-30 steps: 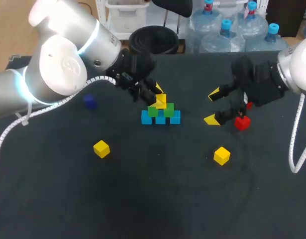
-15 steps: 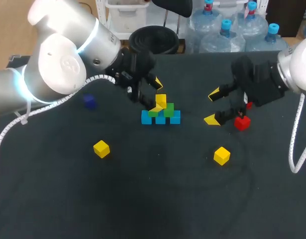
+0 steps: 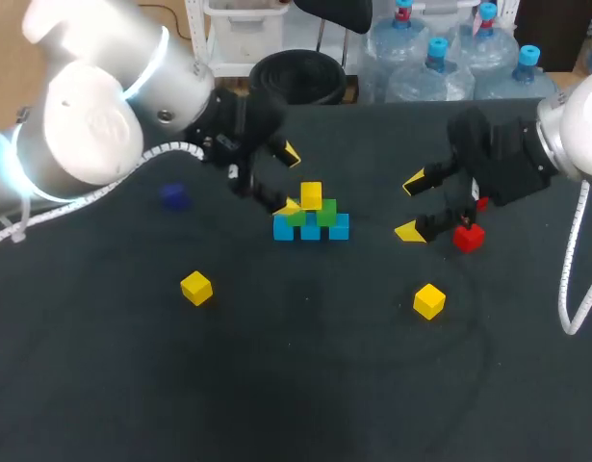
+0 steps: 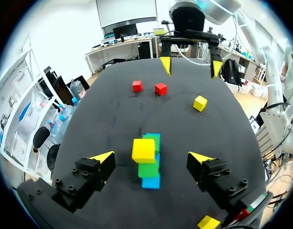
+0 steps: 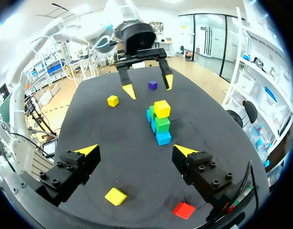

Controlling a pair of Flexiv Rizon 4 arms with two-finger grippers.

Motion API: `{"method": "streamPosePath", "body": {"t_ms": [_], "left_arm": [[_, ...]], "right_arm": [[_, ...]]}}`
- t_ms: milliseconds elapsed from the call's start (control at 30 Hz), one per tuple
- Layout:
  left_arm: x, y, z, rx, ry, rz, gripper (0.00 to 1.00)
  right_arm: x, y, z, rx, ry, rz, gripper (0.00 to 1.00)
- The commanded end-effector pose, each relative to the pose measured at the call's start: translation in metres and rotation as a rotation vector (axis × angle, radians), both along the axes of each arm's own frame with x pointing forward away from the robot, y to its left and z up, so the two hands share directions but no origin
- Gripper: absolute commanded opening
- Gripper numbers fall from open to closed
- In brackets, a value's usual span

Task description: Place the blue cubes, place green cubes on the blue cubes, place the yellow cubes on the green cubes, then place the red cubes on the yellow cubes, and place purple cube on the red cubes.

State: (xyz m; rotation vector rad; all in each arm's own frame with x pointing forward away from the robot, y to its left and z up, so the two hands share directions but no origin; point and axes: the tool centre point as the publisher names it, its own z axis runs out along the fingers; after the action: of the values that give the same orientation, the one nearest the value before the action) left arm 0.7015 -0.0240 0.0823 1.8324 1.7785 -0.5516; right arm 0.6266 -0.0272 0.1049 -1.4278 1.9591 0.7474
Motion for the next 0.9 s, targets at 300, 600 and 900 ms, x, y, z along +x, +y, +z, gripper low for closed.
{"method": "streamPosePath", "body": {"t_ms": [300, 600, 900], "left_arm": [[-0.043, 0.055, 0.000, 0.063, -0.036, -0.034, 1.00], [-0.054, 0.096, -0.004, 0.131, -0.036, -0.141, 1.00], [-0.071, 0.125, -0.022, 0.184, -0.017, -0.295, 1.00]], "right_arm": [[0.000, 0.000, -0.001, 0.002, -0.001, 0.001, 1.00], [0.000, 0.000, -0.001, 0.002, -0.001, 0.001, 1.00], [0.000, 0.000, -0.001, 0.002, -0.001, 0.001, 1.00]]}}
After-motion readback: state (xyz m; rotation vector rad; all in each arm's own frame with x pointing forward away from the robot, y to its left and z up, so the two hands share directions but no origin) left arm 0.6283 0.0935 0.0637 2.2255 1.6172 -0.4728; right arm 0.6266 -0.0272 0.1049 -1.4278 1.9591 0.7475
